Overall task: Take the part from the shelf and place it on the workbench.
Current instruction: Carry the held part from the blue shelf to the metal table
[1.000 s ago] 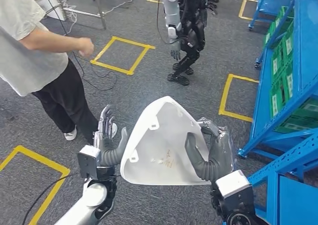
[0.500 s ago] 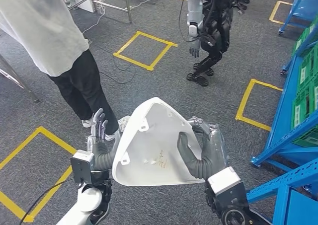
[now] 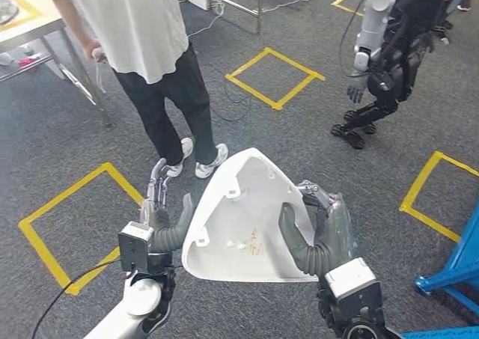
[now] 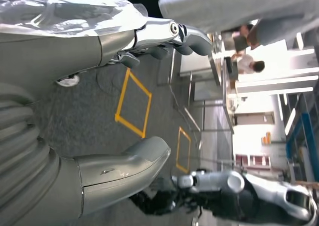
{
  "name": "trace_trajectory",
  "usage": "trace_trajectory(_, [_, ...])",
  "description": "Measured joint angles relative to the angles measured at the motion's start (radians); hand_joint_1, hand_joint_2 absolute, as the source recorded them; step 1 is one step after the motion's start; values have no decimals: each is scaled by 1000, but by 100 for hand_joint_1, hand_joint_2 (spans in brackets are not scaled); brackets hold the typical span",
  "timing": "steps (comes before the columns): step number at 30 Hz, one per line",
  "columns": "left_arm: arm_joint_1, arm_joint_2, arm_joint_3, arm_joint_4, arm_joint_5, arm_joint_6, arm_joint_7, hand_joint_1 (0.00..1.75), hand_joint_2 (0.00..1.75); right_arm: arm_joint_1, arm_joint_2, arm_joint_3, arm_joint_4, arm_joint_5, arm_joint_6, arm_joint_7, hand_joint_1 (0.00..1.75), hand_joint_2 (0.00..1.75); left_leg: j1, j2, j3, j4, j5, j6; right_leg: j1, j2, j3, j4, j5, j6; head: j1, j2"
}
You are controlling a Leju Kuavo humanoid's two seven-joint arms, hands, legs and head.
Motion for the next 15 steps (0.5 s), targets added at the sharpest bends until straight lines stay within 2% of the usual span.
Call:
trace_trajectory(1, [0, 0, 0, 0, 0, 0, 0, 0, 175, 0, 0, 0, 0, 0, 0, 0, 175, 175, -1, -13, 0, 0, 0, -1, 0, 24, 27, -65, 30, -7, 0, 0])
trace_trajectory(2, [-1, 0, 0, -1, 0, 0, 0, 0, 175, 0, 0, -1, 0, 0, 0, 0, 175, 175, 1, -26, -3, 1, 1, -3, 0, 44, 50, -114, 46, -11, 0, 0])
trace_trajectory(3, [-1, 0, 0, -2, 0, 0, 0, 0, 175, 0, 0, -1, 0, 0, 0, 0, 175, 175, 3, -37, -8, 2, 3, -7, 1, 56, 63, -138, 48, -14, 1, 0])
trace_trajectory(5, [0, 0, 0, -3, 0, 0, 1, 0, 175, -1, 0, -1, 0, 0, 1, 1, 175, 175, 5, -60, -18, 1, 9, -19, 0, 37, 76, -155, 45, -15, 4, 0])
trace_trajectory(6, [1, 0, 0, -4, 0, 0, 1, 0, 175, -1, 0, -2, -1, 0, 2, 1, 175, 175, 3, -53, -21, 5, 7, -25, -2, 23, 81, -163, 47, -17, 5, 0])
trace_trajectory(7, [0, 1, 0, -5, 0, 0, 1, 0, 175, -1, 0, -2, -1, 0, 3, 1, 175, 175, 0, -34, -29, 20, -5, -30, -5, 9, 85, -172, 50, -20, 0, 0])
trace_trajectory(8, [-1, 1, 0, -6, 0, 0, 1, 0, 175, -2, 0, -2, -1, 0, 4, 1, 175, 175, -3, -4, -49, 60, -29, -34, -7, -5, 88, -179, 53, -22, -8, 0])
trace_trajectory(9, [-1, 1, 0, -6, 0, 0, 1, 0, 175, -1, 0, -2, -1, 0, 4, 1, 175, 175, -3, 30, -79, 123, -62, -38, -6, -20, 89, -181, 54, -24, -15, 0])
trace_trajectory(10, [-2, 1, 0, -6, 1, 0, 1, 0, 175, 0, 0, -2, -1, 0, 6, 1, 175, 175, -1, 51, -118, 198, -95, -41, -4, -36, 89, -181, 53, -26, -22, 0])
trace_trajectory(11, [-1, 1, 0, -6, 1, 1, 1, 0, 175, 0, 0, -2, -1, -1, 7, 2, 175, 175, 2, 63, -152, 263, -118, -46, -4, -52, 89, -181, 52, -27, -27, 0])
trace_trajectory(12, [0, 2, 0, -6, 2, 2, 1, 0, 175, 1, 0, -2, -1, -1, 8, 2, 175, 175, 6, 70, -171, 297, -122, -50, -4, -68, 89, -180, 51, -26, -31, 0])
trace_trajectory(13, [1, 2, 0, -7, 3, 4, 1, 0, 175, 1, 0, -1, -1, -2, 9, 2, 175, 175, 9, 75, -166, 287, -106, -54, -5, -82, 89, -179, 49, -25, -35, 0])
trace_trajectory(14, [1, 2, 0, -7, 4, 6, 1, 0, 175, 1, 0, -1, -1, -2, 10, 3, 175, 175, 12, 84, -139, 234, -75, -57, -7, -96, 91, -178, 46, -22, -40, 0])
trace_trajectory(15, [0, 3, 0, -8, 4, 8, 1, 0, 175, 1, 0, -1, -1, -2, 10, 3, 175, 175, 15, 106, -97, 158, -40, -60, -7, -107, 93, -175, 42, -18, -45, 0])
